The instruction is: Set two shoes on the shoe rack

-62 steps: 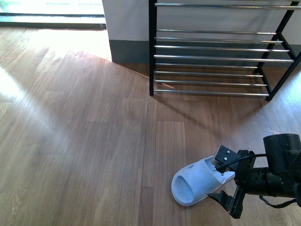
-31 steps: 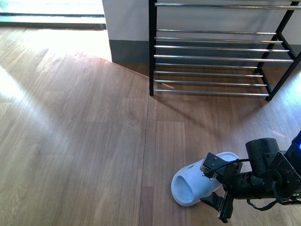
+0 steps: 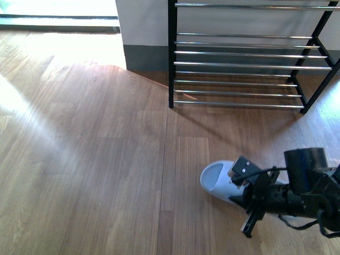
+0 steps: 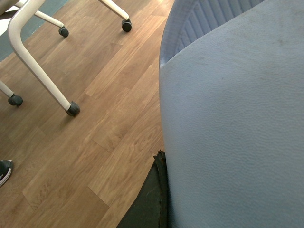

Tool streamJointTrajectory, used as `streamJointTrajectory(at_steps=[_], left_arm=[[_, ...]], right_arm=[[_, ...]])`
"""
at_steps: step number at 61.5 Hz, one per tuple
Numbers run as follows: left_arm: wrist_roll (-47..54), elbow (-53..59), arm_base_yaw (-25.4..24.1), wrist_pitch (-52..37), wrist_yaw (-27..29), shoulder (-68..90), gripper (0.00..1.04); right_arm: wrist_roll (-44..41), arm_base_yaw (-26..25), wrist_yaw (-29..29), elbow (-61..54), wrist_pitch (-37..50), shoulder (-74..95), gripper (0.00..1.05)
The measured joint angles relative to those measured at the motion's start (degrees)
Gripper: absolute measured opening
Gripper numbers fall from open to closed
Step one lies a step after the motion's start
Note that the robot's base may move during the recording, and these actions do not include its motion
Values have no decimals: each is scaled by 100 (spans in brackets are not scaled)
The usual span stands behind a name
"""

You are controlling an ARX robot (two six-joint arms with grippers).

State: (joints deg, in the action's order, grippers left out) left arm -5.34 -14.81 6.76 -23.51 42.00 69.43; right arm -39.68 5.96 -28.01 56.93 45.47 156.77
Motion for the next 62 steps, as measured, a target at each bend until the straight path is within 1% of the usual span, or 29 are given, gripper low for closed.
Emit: streamJointTrajectory(at_steps=[5,9,19,23,31,36,39,44,49,54,62], left_arm=[[0,0,0,0,0,0,2],[0,0,0,0,0,0,2],[0,0,0,0,0,0,2],[0,0,0,0,0,0,2],[0,0,0,0,0,0,2],[0,0,0,0,0,0,2],[0,0,0,0,0,0,2],[0,0,0,0,0,0,2],[0,0,0,0,0,0,2],[0,0,0,0,0,0,2],[0,0,0,0,2,0,2]], right_arm=[[42,-17,22,-411,249,-708,1],[37,-46,136,-957,302,-1779,1],[-22,-85,103,-1853,155,-3486,1],[-42,-103,39,-2356,-114,-4601,1],[22,-120,-278,-2938,-791,-6618,1],[129,-120,-389,-3198,-1145,-7582,1],[243,-118,-564,-3381,-1434,-8225,1],[568,-50,-651,-3928,-2284,-9954,1],[717,-13,-682,-4214,-2682,-11036,1],[769,-4,-688,-4227,-2699,-11510,1],[850,-4,-656,-4227,-2717,-11569,1]])
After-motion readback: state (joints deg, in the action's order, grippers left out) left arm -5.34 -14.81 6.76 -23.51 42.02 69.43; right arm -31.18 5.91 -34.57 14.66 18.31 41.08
